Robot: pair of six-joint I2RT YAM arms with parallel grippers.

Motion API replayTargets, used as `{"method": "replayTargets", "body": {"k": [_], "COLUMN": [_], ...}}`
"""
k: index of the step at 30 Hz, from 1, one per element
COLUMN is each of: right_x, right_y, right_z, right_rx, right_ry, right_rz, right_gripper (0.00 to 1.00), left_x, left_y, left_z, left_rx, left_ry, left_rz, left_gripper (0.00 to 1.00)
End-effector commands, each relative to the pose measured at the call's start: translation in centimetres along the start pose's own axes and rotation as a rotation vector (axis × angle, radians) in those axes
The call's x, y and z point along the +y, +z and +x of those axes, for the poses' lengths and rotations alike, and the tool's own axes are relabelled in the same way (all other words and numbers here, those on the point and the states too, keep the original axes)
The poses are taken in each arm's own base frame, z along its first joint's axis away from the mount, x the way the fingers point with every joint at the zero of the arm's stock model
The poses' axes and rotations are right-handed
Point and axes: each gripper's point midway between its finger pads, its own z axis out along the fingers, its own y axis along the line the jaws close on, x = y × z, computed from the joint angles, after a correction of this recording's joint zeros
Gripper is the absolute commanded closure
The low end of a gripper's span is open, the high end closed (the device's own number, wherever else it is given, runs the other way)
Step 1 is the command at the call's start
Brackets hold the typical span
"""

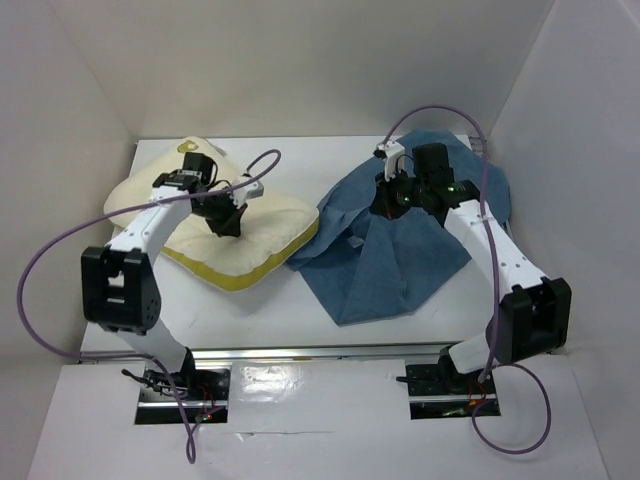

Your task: Put the pillow into the pillowcase

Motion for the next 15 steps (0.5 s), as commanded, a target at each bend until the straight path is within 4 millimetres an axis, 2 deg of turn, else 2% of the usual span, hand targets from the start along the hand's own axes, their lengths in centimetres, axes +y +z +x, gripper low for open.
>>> {"method": "replayTargets", "body": {"k": [1,2,3,5,8,11,15], "right_x": [1.7,1.8,2.1,2.7,2.6,2.6,2.9], "right_y": [-3.0,-3.2,-3.8,-4.1,-3.7,-3.6,-3.5], "right_z": [-4.6,-4.4,-4.8,-4.5,-2.8,-2.3,-2.9], "right_rx": [-0.157,-0.157,-0.175,-0.172,-0.136,-0.134,-0.155], "right_ry": [-0.082,-0.082,-0.091,-0.095,-0.076,-0.076,-0.091], "right_rz": [0.006,0.006,0.010,0.001,0.004,0.004,0.000], "right_gripper": [1.00,1.00,1.00,1.00,1.00,1.00,1.00], "left_x": [-2.5,-2.8,-2.9,-3.3,-4.2,-6.0,-8.3], "left_y": [-4.5,-5.2,-6.7,-7.9,-10.7,-12.6,-14.5], "left_z": [-0.9,-1.1,-1.3,-1.3,-1.6,-1.2,-0.2], "left_rx": [-0.071,-0.085,-0.106,-0.114,-0.138,-0.135,-0.124], "left_ry": [-0.037,-0.036,-0.021,-0.018,-0.017,0.008,0.036], "left_rz": [-0.044,-0.056,-0.101,-0.134,-0.170,-0.170,-0.178], "left_gripper": [1.00,1.00,1.00,1.00,1.00,1.00,1.00]}}
